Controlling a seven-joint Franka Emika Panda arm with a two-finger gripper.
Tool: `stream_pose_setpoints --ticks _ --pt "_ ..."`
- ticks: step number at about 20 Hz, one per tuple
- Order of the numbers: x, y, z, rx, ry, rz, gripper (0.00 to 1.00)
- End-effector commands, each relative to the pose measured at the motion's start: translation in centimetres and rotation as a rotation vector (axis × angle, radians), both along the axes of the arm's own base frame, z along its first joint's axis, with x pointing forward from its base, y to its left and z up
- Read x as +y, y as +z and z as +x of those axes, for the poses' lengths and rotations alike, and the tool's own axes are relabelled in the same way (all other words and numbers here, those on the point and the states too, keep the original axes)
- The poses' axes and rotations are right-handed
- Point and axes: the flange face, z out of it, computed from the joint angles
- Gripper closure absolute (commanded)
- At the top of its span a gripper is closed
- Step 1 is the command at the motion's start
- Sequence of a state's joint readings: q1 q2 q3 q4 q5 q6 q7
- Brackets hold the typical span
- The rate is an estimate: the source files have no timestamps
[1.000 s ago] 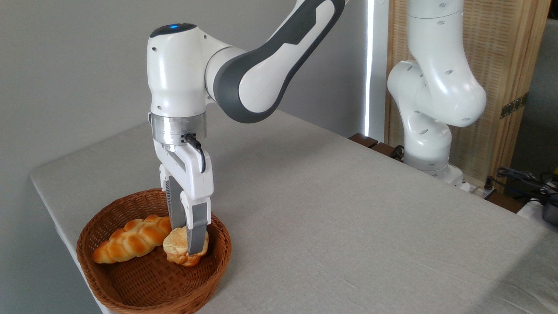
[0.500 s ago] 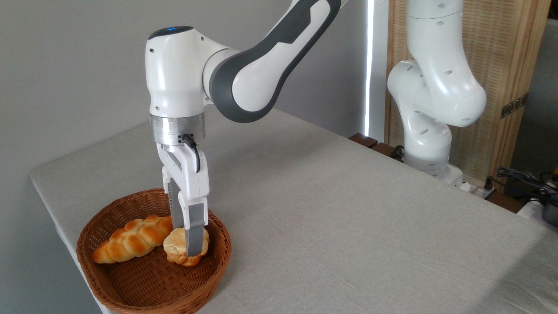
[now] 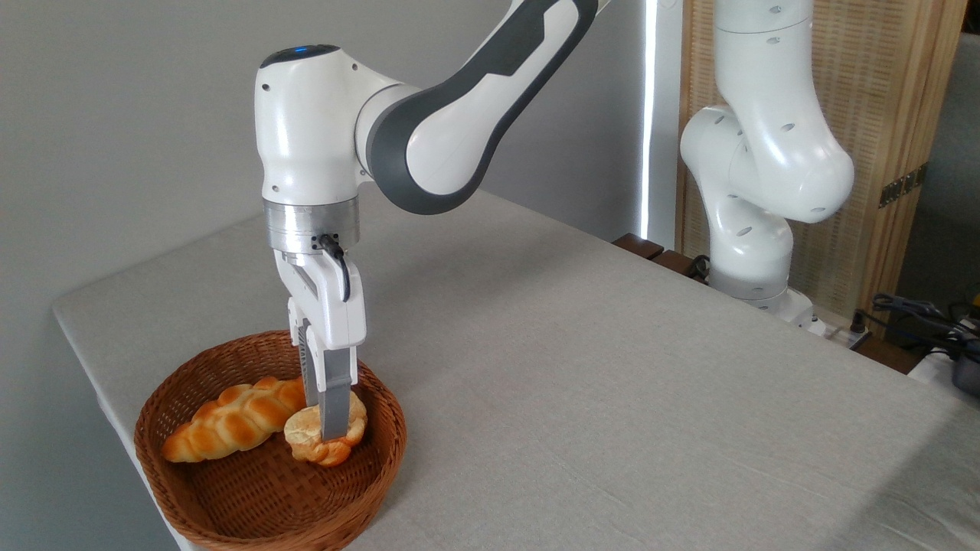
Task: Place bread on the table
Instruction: 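Close the gripper on the small round bun, then lift the bun out of the basket and carry it onto the table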
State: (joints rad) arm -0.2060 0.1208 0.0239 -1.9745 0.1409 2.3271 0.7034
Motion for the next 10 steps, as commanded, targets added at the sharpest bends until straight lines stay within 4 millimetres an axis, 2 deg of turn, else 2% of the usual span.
stream_pose_setpoints --ticks 1,5,10 --pt "0.9 2.1 0.2 -0.042 0.034 -0.034 0.51" --pt "1.6 5.6 -0.9 -0.065 0.084 -0.105 0.51" --pt "1.9 8.0 -3.8 0.040 0.133 -0.107 0.47"
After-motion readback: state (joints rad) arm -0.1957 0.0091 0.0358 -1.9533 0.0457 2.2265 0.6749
